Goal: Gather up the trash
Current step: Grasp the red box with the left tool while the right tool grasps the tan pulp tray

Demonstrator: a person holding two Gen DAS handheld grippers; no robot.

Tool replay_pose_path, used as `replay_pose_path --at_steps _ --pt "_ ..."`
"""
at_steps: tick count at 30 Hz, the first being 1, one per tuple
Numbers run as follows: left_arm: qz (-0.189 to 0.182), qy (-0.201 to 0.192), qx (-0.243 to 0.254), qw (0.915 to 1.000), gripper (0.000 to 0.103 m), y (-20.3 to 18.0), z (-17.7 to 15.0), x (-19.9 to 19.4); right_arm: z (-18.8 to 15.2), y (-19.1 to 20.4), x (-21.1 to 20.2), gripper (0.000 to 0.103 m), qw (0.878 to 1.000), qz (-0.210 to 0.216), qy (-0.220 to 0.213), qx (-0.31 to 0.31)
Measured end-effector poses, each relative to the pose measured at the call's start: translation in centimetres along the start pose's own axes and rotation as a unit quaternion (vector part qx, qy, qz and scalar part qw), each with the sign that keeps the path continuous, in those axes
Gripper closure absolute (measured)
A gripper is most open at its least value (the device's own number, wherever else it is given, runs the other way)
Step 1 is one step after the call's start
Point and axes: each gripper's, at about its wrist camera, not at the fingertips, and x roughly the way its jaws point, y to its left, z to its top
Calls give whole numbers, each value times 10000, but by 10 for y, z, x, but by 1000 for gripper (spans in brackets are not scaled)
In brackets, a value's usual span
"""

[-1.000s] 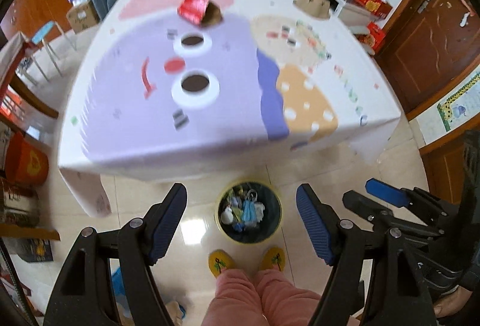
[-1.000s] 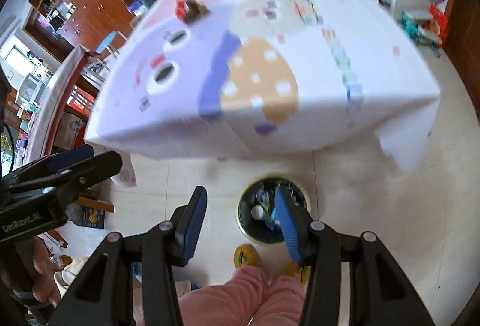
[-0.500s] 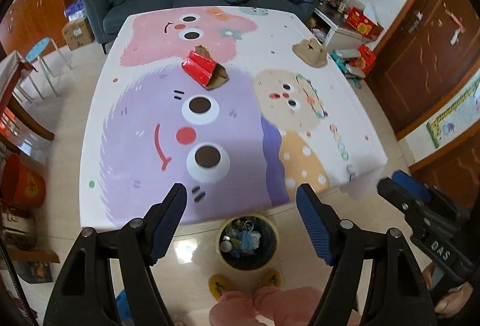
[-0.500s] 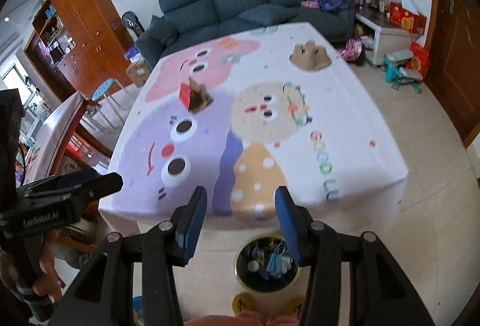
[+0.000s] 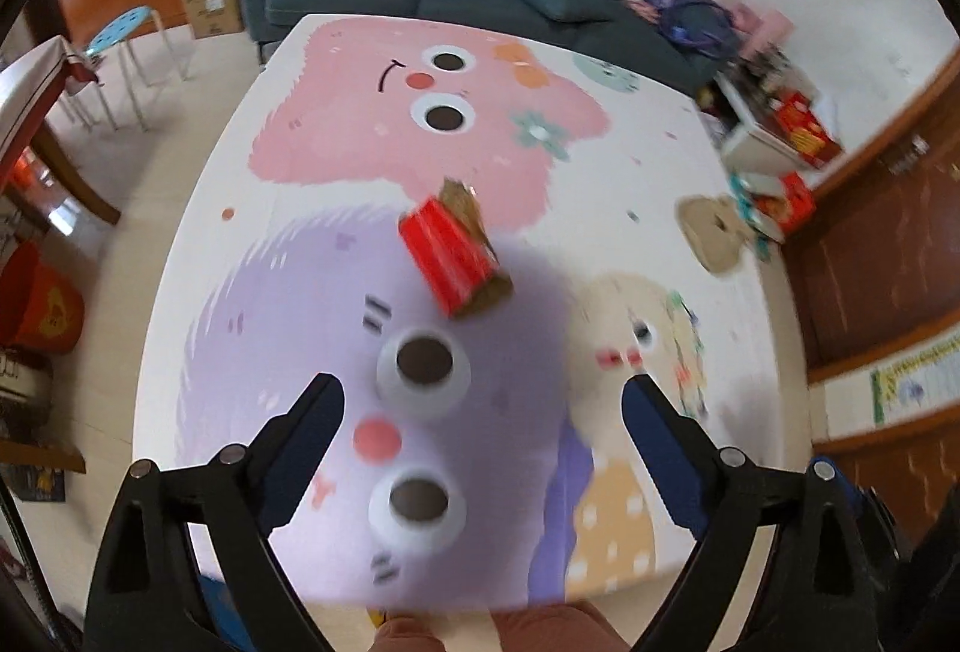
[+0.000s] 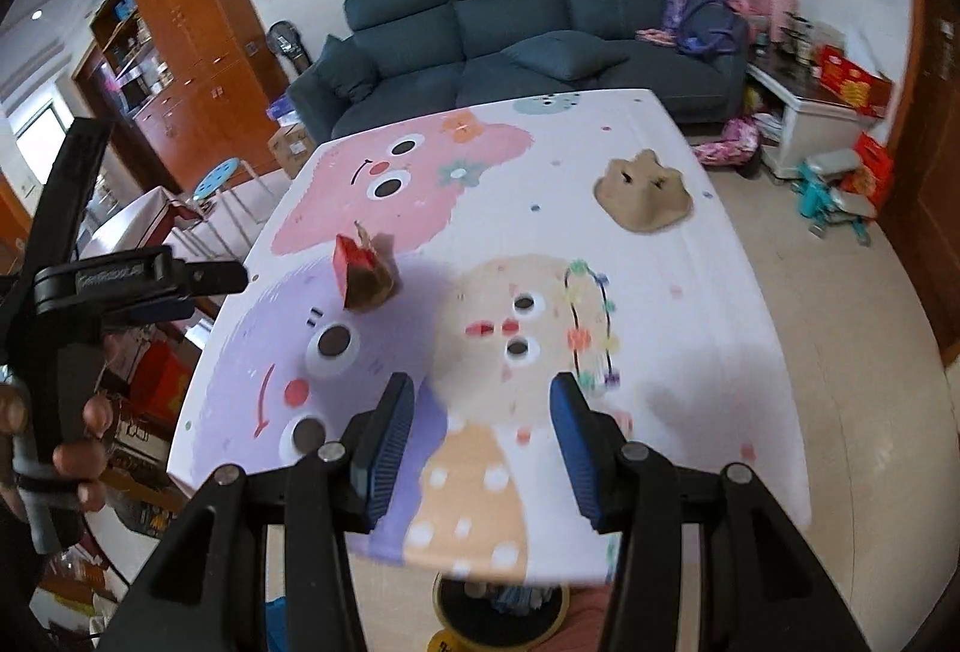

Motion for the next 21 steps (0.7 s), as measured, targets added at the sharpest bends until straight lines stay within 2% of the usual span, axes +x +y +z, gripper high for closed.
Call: replay_pose_path --at_steps 6,11,15,17,21 --pt "535 348 -561 9964 10 -10 52 81 51 -36 55 55 9981 261 344 -437" --pt "1235 708 -837 9863 10 -14 73 145 82 -71 92 55 9959 313 611 -582" --pt "1825 912 -806 9757 10 -18 78 179 101 -98 111 55 9955 236 691 -609" --pt "2008 1009 -802 9711 10 -21 81 193 110 -110 118 55 9957 176 674 -605" --pt "2103 962 -936 9684 13 -25 84 200 128 -134 128 55 9964 48 601 -590"
